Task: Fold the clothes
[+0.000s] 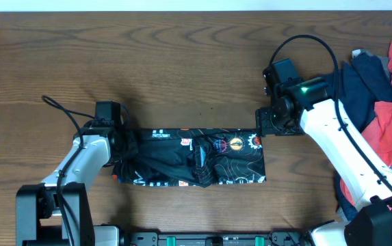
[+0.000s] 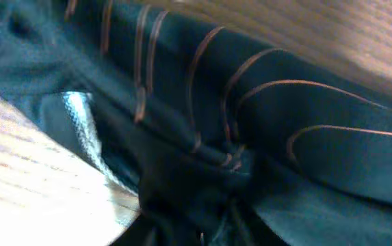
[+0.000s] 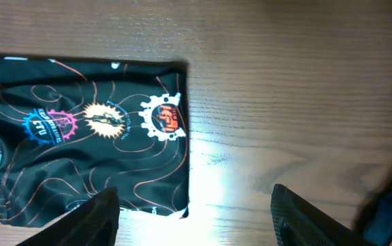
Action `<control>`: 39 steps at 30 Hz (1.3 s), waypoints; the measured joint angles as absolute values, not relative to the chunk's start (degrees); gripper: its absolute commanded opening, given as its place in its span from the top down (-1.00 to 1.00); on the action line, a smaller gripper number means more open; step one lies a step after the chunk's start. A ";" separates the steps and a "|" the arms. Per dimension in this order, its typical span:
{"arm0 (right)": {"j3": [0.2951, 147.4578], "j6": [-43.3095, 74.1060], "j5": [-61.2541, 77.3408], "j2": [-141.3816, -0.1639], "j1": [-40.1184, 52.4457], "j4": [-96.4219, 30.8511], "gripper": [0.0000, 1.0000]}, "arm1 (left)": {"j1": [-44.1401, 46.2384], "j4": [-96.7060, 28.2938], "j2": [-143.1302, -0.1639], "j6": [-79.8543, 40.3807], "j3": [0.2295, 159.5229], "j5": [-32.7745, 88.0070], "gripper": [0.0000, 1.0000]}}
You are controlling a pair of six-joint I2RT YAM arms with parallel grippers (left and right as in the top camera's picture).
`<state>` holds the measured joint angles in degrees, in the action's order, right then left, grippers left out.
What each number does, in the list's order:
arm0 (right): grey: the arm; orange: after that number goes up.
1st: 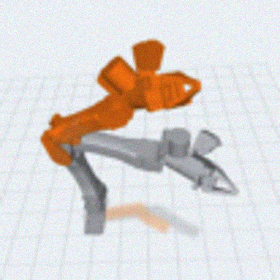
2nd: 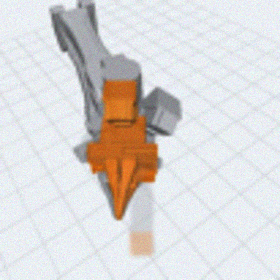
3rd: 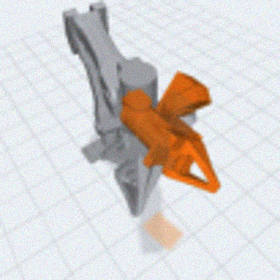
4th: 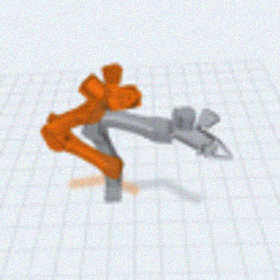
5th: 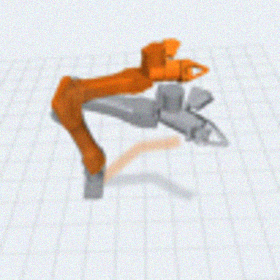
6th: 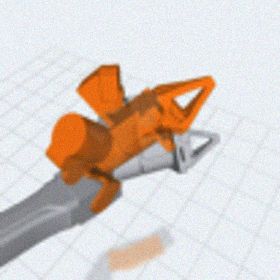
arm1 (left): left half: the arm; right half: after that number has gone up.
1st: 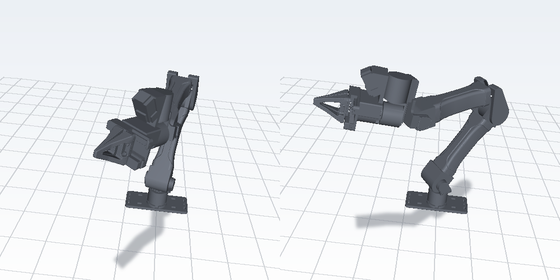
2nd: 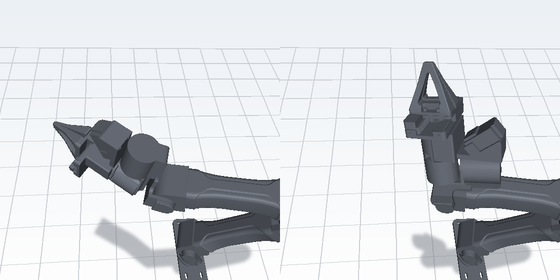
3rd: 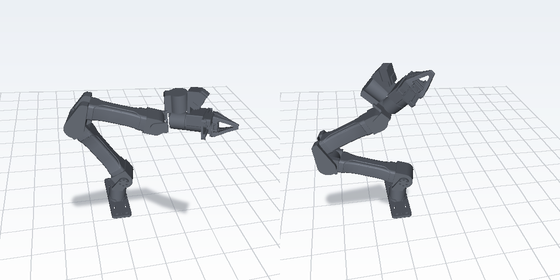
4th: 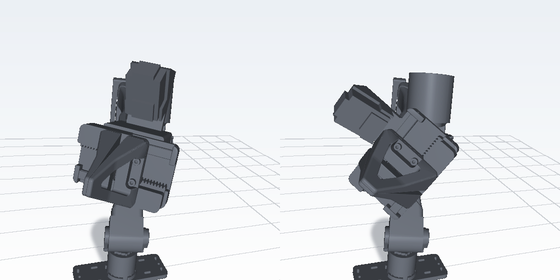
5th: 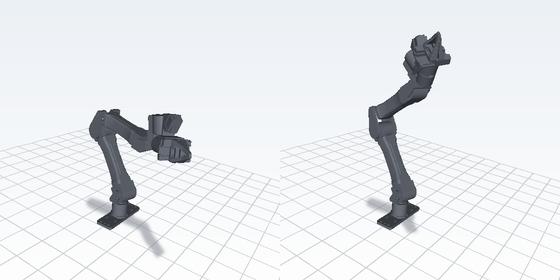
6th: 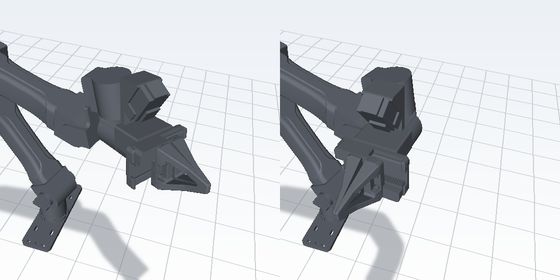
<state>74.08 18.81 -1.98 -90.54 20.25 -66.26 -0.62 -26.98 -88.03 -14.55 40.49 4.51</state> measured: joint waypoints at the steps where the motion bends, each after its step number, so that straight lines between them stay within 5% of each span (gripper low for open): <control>1: 74.08 18.81 -1.96 -90.54 20.25 -66.28 -0.37 | -0.64 -26.94 -88.03 -14.55 40.47 4.56 0.57; 20: 74.08 17.15 -3.70 -90.54 9.30 -66.81 -0.38 | -5.15 -55.35 -90.00 -14.06 67.05 -15.22 0.63; 21: 74.08 17.04 -3.70 -90.54 8.69 -67.00 -0.38 | -5.21 -56.51 -90.00 -14.06 68.42 -15.40 0.52; 23: 74.08 16.82 -3.79 -90.54 7.49 -67.42 -0.39 | -5.21 -58.59 -90.00 -13.52 69.97 -15.05 -0.14; 25: 74.08 16.67 -3.90 -90.54 6.92 -67.72 -0.39 | -5.17 -60.31 -90.00 -13.89 70.00 -13.85 -0.38; 31: 74.08 16.25 -3.92 -90.54 6.72 -67.70 -0.40 | -5.19 -60.53 -90.00 -16.75 64.66 -11.66 -0.54; 39: 74.08 16.01 -3.92 -90.54 6.70 -67.68 -0.40 | -5.21 -44.69 -90.02 -17.69 49.74 -5.52 -0.61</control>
<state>74.08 16.01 -3.92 -90.54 6.70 -67.68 -5.21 -44.69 -90.02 -17.69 49.74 -5.52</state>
